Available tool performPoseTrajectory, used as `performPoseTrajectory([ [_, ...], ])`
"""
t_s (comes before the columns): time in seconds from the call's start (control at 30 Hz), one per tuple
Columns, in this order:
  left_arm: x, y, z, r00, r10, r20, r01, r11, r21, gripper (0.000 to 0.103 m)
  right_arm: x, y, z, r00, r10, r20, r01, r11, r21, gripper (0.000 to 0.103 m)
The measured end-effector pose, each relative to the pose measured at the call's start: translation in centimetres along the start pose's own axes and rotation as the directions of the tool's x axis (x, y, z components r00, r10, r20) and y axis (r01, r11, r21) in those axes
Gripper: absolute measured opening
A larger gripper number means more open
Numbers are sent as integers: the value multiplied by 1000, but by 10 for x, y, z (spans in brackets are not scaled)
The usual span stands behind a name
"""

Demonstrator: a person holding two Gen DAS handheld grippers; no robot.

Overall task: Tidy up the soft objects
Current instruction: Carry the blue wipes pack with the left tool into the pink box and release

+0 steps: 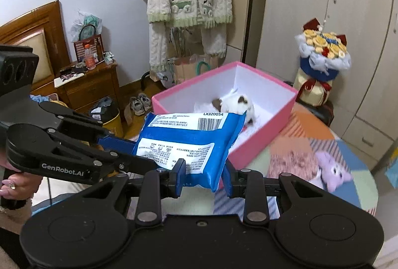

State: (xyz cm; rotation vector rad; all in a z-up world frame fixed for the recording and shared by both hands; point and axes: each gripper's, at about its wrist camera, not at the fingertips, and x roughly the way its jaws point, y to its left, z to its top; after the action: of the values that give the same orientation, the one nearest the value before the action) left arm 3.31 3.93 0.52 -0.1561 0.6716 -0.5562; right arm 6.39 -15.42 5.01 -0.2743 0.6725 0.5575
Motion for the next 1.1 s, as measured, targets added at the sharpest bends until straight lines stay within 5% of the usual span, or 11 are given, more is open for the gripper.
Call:
performPoseTrajectory([
  [0.43,86,61,61,994,-95,-46,85,981,-177,25,62,-61,69,1000,-6,-8,6,1000,18,37],
  [0.8,184,92,79,946,-247,-209,153,911,-383,25,137,-105,87,997,23,-73,-22,1000,22,37],
  [1.1,202,95,90,922,-292,-256,181,906,-384,25,188,-129,94,989,75,-131,-67,995,70,19],
])
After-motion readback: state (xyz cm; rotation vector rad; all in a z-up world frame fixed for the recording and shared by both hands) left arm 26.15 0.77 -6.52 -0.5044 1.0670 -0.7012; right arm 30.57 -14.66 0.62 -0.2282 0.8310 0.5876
